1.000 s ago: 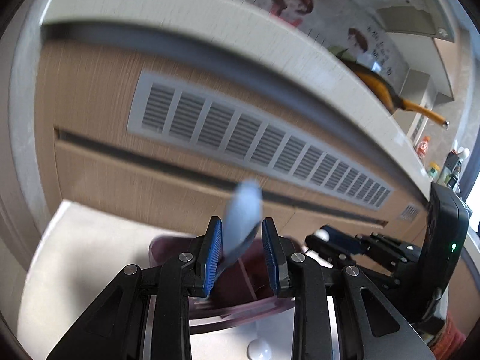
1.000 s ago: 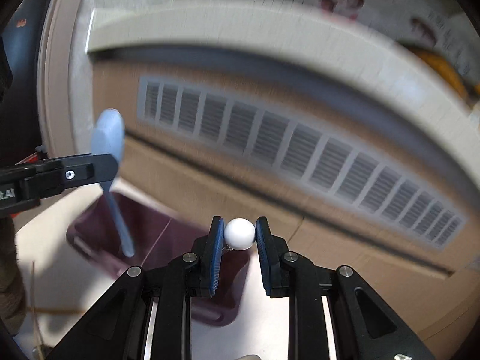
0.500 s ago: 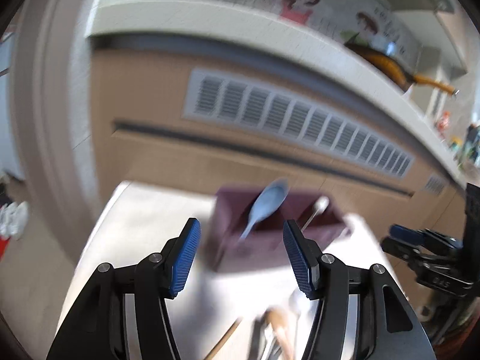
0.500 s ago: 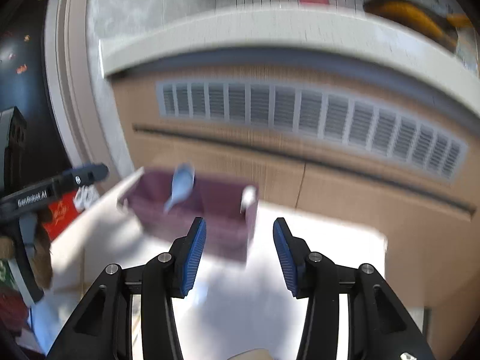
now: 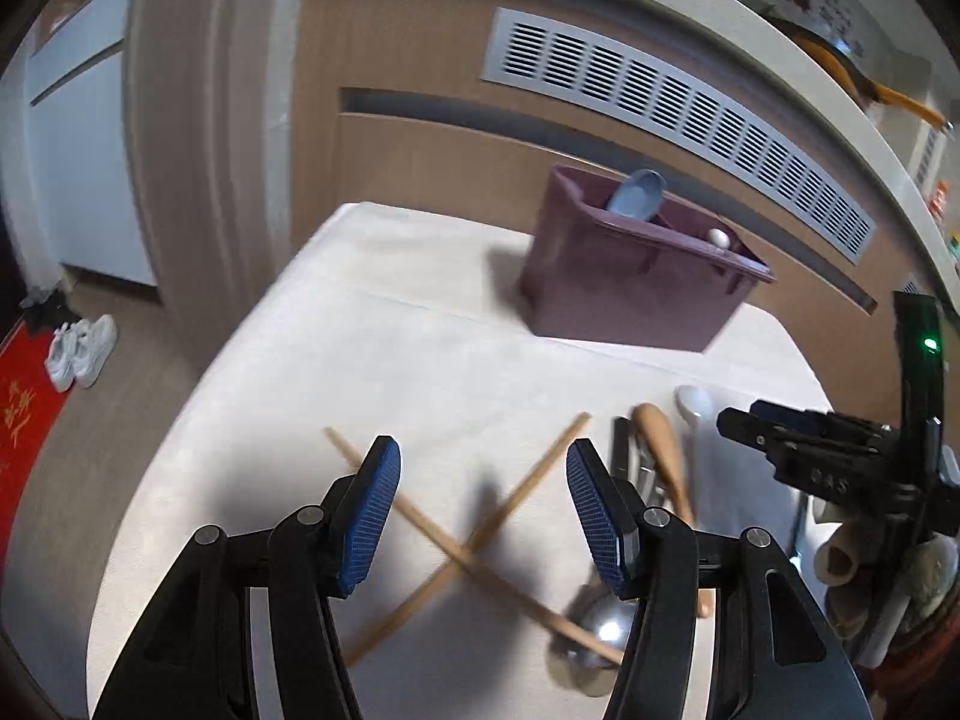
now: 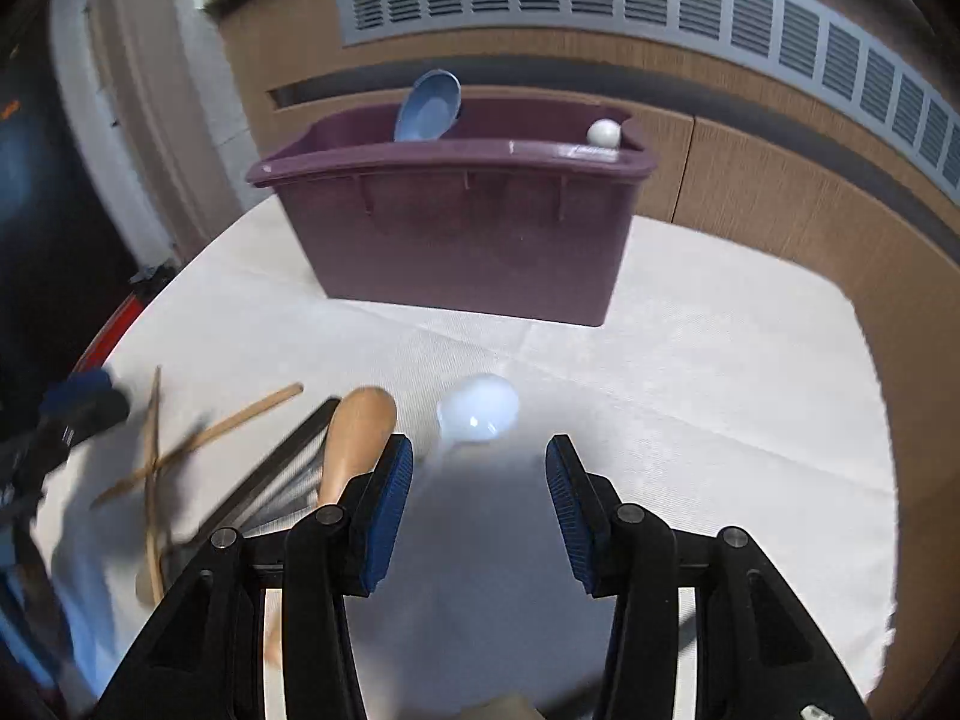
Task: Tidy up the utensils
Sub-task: 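Grasp the wooden spoon with the left tool while the right tool grasps the white plastic spoon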
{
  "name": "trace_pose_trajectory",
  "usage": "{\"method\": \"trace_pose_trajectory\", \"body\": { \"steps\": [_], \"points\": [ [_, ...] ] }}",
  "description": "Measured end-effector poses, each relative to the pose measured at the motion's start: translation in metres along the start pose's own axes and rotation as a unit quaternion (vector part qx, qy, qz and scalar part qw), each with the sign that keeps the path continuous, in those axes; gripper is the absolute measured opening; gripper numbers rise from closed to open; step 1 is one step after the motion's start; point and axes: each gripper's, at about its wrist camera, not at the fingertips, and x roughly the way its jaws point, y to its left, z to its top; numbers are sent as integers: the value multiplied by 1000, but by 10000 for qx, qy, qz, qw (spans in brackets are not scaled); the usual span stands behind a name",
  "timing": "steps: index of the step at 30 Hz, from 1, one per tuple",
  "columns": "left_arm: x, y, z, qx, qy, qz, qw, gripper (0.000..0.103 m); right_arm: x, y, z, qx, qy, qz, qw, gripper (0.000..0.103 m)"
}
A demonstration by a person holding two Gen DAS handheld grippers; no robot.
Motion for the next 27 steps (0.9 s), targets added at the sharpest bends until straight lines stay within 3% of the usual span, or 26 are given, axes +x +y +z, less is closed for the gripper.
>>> {"method": "trace_pose_trajectory", "body": {
  "steps": [5, 9, 13, 19, 25, 27],
  "points": [
    [-1, 10, 0, -232, -84, -137, 9996, 59, 33, 0, 11, 568, 390, -133, 9975, 44],
    [2, 12, 1, -307, 11, -203, 9993, 59, 34, 15, 11, 59, 295, -437, 9986, 34],
    [5, 10, 3, -393, 95, -241, 9989, 59, 20, 6, -1, -121, 240, -189, 9995, 33],
    [25, -44, 5, 174, 603, -707, 9955, 59, -31, -37, -18, 33, -232, -273, 9994, 33],
    [47, -111, 4, 1029, 691, -414, 9914, 57, -71, -64, -34, 294, -841, -501, 9948, 33],
    [56, -128, 4, 1259, 765, -336, 9885, 45, -74, -71, -38, 402, -914, -464, 9939, 33]
  ]
}}
